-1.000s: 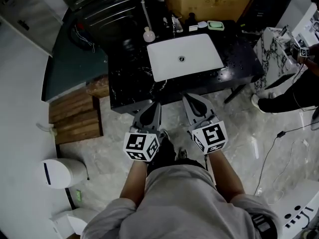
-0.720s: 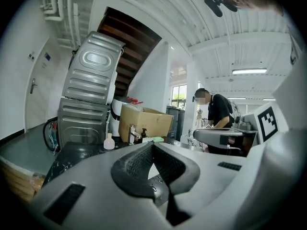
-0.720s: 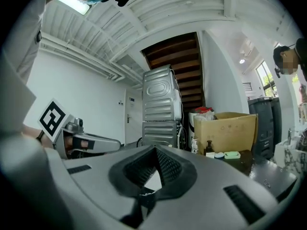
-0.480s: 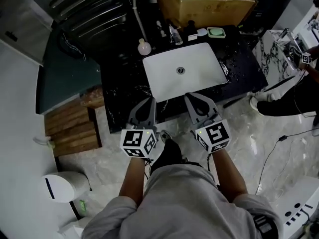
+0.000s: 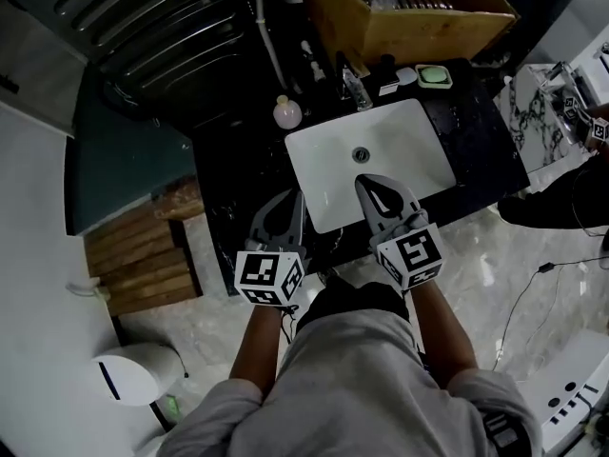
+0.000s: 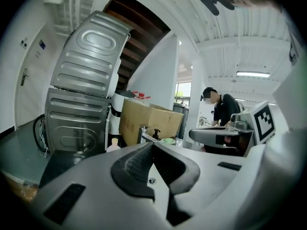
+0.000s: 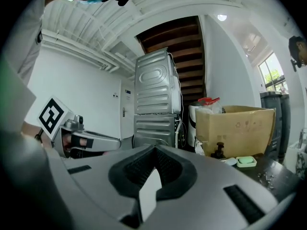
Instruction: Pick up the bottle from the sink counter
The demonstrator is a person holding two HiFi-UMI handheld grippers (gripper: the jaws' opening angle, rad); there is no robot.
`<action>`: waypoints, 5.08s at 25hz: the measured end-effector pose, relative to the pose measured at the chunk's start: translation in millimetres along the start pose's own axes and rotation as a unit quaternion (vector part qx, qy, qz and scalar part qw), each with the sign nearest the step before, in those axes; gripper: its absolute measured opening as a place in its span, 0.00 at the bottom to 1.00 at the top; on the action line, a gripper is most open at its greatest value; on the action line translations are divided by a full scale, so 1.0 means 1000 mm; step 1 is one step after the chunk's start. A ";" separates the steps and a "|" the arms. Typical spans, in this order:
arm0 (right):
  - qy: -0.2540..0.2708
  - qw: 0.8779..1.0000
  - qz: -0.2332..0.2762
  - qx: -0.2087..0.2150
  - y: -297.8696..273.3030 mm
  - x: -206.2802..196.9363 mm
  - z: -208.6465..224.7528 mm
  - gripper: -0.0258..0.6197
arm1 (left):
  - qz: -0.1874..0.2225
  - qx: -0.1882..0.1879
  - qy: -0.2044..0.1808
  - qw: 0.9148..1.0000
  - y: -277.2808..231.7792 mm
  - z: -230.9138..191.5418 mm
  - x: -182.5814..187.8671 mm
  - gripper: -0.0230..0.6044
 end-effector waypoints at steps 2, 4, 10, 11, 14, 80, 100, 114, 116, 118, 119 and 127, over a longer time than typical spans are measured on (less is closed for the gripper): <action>-0.007 1.000 -0.005 -0.004 -0.012 -0.002 0.005 0.05 | -0.006 0.003 0.003 1.000 -0.014 -0.012 0.004 0.06; -0.011 1.000 -0.016 -0.007 -0.022 -0.008 0.010 0.05 | -0.011 0.008 0.018 1.000 -0.030 -0.021 0.008 0.06; -0.026 0.999 -0.043 0.004 -0.054 -0.034 0.031 0.05 | -0.018 0.012 0.015 1.000 -0.081 -0.038 0.014 0.06; -0.029 0.998 -0.050 0.009 -0.059 -0.041 0.035 0.05 | -0.016 0.017 0.014 1.000 -0.086 -0.044 0.015 0.06; -0.038 0.997 -0.062 0.031 -0.080 -0.061 0.042 0.05 | -0.026 0.052 0.004 0.998 -0.098 -0.065 0.013 0.06; -0.043 0.990 -0.079 0.108 -0.151 -0.141 0.107 0.05 | -0.057 0.107 -0.026 0.992 -0.274 -0.168 -0.009 0.49; -0.045 0.989 -0.080 0.112 -0.155 -0.141 0.104 0.05 | -0.052 0.102 -0.065 0.991 -0.271 -0.171 -0.007 0.32; -0.042 0.990 -0.083 0.105 -0.152 -0.140 0.104 0.05 | -0.057 0.097 -0.079 0.990 -0.268 -0.172 -0.004 0.24; -0.042 0.990 -0.083 0.103 -0.152 -0.139 0.105 0.05 | -0.055 0.096 -0.079 0.991 -0.267 -0.172 -0.001 0.24; -0.042 0.990 -0.083 0.102 -0.152 -0.139 0.104 0.05 | -0.050 0.092 -0.079 0.991 -0.265 -0.171 0.002 0.24; -0.042 0.990 -0.083 0.102 -0.152 -0.138 0.103 0.05 | -0.048 0.091 -0.080 0.992 -0.264 -0.170 0.005 0.24; -0.041 0.991 -0.081 0.103 -0.151 -0.135 0.097 0.05 | -0.056 0.085 -0.100 0.990 -0.253 -0.162 0.019 0.24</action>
Point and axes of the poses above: the fingertips, and each gripper's own axes: y backward along the fingers, z to its right, x out of its top, the point moved 9 cm from there along y, backward along the fingers, and after that the axes turned 12 degrees about y, right-handed, at the moved point
